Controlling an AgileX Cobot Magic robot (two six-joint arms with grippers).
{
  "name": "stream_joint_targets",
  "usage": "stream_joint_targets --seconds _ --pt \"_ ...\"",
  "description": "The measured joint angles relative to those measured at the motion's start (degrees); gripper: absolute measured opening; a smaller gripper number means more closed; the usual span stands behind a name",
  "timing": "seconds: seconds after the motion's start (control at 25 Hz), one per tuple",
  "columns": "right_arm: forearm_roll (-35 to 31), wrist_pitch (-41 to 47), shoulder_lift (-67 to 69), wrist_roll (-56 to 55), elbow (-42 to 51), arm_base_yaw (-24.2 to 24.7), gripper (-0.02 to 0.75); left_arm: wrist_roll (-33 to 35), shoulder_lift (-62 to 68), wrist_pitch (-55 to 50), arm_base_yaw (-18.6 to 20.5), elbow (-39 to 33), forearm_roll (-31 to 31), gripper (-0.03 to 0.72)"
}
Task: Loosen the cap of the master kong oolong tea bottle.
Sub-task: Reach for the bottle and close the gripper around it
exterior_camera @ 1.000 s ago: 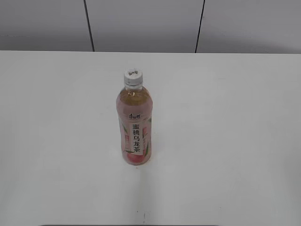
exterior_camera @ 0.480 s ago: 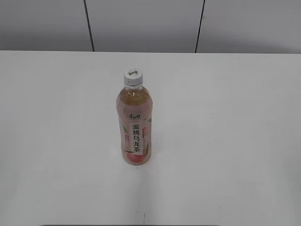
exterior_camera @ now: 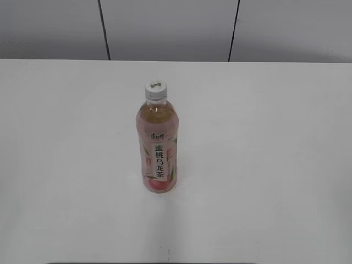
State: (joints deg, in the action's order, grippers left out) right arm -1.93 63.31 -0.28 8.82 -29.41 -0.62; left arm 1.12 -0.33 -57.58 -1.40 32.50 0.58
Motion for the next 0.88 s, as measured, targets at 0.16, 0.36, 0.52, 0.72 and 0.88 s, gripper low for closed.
stream_joint_targets --seconds 0.16,0.36,0.52,0.72,0.88 --pt "0.00 0.00 0.00 0.00 0.00 0.00 0.525 0.00 1.71 11.93 0.00 0.69 1.33 0.239" --pt "0.00 0.00 0.00 0.00 0.00 0.00 0.525 0.00 9.60 28.64 0.00 -2.25 3.54 0.239" --pt "0.00 0.00 0.00 0.00 0.00 0.00 0.525 0.00 20.57 40.23 0.00 -4.27 6.88 0.239" --pt "0.00 0.00 0.00 0.00 0.00 0.00 0.525 0.00 36.98 53.15 0.00 -4.37 7.56 0.239" --pt "0.00 0.00 0.00 0.00 0.00 0.00 0.525 0.00 51.52 65.54 0.00 -4.37 8.45 0.240"
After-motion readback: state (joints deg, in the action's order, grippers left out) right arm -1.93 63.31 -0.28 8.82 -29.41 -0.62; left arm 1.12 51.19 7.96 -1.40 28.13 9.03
